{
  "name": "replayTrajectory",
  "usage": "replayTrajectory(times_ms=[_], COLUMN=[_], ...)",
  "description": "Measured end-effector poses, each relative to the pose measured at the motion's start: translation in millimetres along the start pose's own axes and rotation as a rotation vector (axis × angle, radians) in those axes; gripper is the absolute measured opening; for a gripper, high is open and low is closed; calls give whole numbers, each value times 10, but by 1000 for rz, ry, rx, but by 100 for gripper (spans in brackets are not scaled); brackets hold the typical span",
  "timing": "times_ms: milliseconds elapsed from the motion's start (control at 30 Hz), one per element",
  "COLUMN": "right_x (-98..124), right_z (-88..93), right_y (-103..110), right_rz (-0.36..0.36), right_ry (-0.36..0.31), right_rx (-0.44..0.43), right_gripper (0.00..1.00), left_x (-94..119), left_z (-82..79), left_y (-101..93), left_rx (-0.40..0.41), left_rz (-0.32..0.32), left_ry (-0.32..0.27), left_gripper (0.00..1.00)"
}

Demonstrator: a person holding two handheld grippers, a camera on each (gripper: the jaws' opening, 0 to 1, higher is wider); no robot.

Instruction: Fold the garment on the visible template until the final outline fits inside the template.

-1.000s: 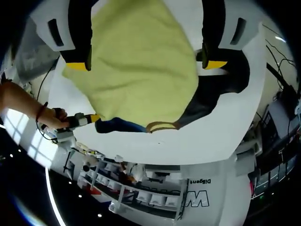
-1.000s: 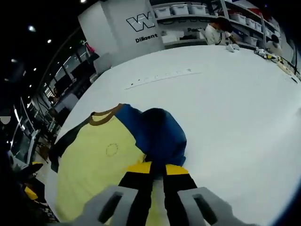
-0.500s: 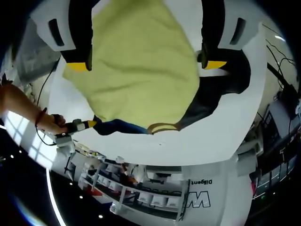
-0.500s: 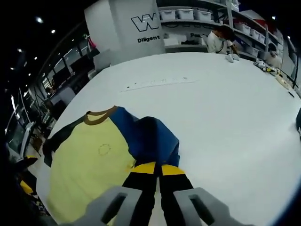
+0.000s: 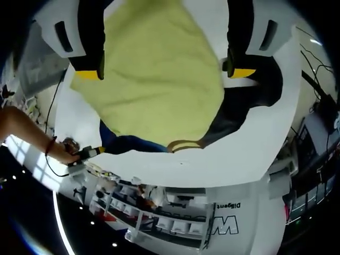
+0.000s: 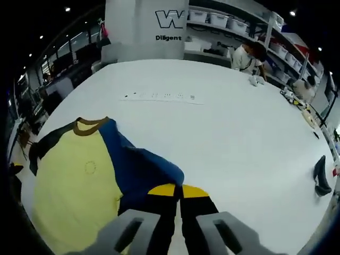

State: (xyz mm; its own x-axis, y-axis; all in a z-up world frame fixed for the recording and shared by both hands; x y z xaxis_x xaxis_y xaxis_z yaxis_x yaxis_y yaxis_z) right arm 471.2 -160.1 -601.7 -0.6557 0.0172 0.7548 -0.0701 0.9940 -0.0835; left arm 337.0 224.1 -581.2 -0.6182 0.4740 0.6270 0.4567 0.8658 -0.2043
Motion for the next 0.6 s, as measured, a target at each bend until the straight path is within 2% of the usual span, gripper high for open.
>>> replayTrajectory(times_ms=[333,500,600], right_x=[-158,-137,-74], right_z=[-11,-12,-53], right_y=[-34,-30,37], right_rz=[2,-19,-69], right_ry=[15,3,-52], right_rx=[44,22,-57], right_gripper=[0,0,14], left_x=[24,30,29], left_z=[-41,-36,-40], left_y=[-44,-63,-61], left_rx=[1,0,-1], left_rz=[4,7,6], left_ry=[-17,-18,-20], left_gripper=[97,97,97])
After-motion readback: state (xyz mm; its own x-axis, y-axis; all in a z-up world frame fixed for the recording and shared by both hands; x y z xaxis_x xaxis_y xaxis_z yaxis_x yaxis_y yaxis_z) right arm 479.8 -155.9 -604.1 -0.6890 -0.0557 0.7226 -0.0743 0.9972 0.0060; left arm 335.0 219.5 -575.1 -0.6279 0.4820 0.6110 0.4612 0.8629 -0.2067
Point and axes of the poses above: the point that each gripper's makers call its tool centre point, and the gripper's own axes: x roughly backward along the fingers, y roughly to its left, z roughly out of its underside, the point moved 1 cm from there along x, roughly backward along the fingers, and after that the axes turned 1 degree about x, right-handed, at the moved point
